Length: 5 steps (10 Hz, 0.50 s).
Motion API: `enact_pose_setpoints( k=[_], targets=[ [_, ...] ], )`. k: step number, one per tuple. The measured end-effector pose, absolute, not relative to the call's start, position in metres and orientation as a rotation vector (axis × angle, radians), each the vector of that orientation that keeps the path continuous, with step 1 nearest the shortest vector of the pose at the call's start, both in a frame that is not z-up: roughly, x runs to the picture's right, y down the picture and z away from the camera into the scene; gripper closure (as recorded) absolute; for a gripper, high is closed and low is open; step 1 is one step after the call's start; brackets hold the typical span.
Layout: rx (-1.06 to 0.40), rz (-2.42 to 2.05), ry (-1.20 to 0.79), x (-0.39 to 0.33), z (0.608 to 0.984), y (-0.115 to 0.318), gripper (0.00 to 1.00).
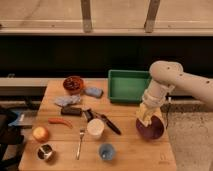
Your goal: Place banana in plastic cup
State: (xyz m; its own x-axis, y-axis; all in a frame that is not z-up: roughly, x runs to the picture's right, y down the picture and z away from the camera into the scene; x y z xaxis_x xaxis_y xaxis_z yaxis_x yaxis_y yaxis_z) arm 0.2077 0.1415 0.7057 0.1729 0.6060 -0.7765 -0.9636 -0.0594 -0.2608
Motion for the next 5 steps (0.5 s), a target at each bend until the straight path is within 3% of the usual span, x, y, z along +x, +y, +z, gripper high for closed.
enact_pose_setpoints(
  k=[5],
  targets=[
    [-0.931,1.291,0.502,0.193,0.689,0.168,1.00]
  ],
)
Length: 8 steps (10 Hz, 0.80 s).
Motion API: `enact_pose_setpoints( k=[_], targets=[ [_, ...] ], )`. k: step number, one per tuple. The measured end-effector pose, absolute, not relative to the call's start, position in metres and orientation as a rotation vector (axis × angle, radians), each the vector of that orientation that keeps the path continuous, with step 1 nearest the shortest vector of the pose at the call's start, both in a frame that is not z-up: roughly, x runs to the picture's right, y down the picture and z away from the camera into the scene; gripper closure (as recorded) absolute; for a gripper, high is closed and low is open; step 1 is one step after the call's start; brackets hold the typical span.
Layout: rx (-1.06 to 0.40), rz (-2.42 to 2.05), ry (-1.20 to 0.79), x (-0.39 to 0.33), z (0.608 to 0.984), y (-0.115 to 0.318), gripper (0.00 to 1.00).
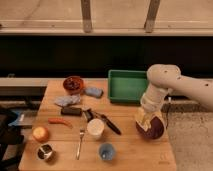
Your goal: Place banana in plastic cup
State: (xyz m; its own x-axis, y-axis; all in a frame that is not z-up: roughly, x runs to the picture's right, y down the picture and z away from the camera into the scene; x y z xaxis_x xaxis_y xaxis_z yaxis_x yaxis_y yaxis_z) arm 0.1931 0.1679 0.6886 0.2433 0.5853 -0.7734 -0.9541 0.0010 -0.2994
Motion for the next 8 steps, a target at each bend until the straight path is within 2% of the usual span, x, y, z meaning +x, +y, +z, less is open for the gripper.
enact_pose_setpoints(
  k=[8],
  targets=[
    [-0.971,1.094,0.536,0.134,0.638,0.223,1.00]
  ],
)
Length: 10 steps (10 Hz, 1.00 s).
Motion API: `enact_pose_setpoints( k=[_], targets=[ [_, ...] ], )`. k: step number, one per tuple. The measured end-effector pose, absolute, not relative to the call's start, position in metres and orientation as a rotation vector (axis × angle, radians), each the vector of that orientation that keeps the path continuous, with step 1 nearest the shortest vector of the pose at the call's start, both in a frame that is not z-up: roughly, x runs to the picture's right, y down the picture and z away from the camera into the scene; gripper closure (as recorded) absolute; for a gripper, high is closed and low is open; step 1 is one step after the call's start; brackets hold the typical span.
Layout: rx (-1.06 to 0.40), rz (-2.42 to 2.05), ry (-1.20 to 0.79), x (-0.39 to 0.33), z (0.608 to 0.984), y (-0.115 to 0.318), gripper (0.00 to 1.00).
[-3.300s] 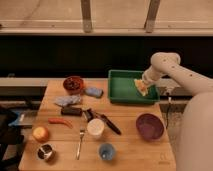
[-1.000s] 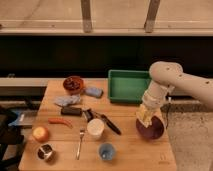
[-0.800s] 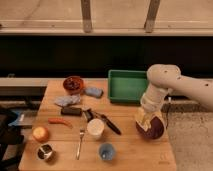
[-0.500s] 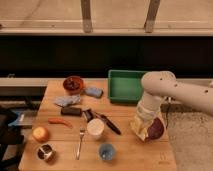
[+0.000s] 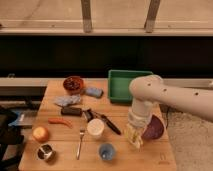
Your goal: Place banana in plastic cup
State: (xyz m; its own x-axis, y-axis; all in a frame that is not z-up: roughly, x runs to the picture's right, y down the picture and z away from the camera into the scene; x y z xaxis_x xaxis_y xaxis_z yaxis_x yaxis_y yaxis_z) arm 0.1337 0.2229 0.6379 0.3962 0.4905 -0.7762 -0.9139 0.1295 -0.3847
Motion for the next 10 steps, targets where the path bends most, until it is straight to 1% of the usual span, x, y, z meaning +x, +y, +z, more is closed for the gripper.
enact_pose_setpoints(
  k=[3,10],
  targets=[
    [-0.982,1.058,0.540,0.121,0.621,0.234,1.00],
    [-1.065,0.955,0.504,0.086,0.606,0.259,1.00]
  ],
)
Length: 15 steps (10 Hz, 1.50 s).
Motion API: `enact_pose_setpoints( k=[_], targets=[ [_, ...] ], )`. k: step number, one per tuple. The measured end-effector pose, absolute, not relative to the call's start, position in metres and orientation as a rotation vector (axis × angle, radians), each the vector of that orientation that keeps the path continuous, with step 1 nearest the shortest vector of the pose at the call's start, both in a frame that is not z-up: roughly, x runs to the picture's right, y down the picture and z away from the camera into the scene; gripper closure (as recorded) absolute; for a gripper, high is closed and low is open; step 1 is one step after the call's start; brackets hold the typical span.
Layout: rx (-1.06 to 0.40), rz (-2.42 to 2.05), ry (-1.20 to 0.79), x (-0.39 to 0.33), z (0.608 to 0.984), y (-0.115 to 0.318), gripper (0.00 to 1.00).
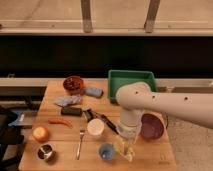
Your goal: Place banana in plastic cup
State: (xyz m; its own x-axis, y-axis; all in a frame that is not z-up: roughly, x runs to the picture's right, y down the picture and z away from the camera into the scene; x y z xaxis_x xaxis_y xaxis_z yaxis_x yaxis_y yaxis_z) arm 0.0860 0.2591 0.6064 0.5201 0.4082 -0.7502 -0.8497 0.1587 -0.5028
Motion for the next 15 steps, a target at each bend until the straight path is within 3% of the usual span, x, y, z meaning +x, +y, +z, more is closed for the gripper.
enact_pose_setpoints(
  k=[5,12,14,15],
  targets=[
    [-1.105,0.907,0.494,0.068,0.596,0.274,1.00],
    [-1.213,0.842,0.494,0.048,0.629,0.289,1.00],
    [-1.217,0.831,0.488,0.045,0.636,0.287,0.91],
    [-1.220,0.826,0.485,0.044,0.639,0.286,0.81]
  ],
)
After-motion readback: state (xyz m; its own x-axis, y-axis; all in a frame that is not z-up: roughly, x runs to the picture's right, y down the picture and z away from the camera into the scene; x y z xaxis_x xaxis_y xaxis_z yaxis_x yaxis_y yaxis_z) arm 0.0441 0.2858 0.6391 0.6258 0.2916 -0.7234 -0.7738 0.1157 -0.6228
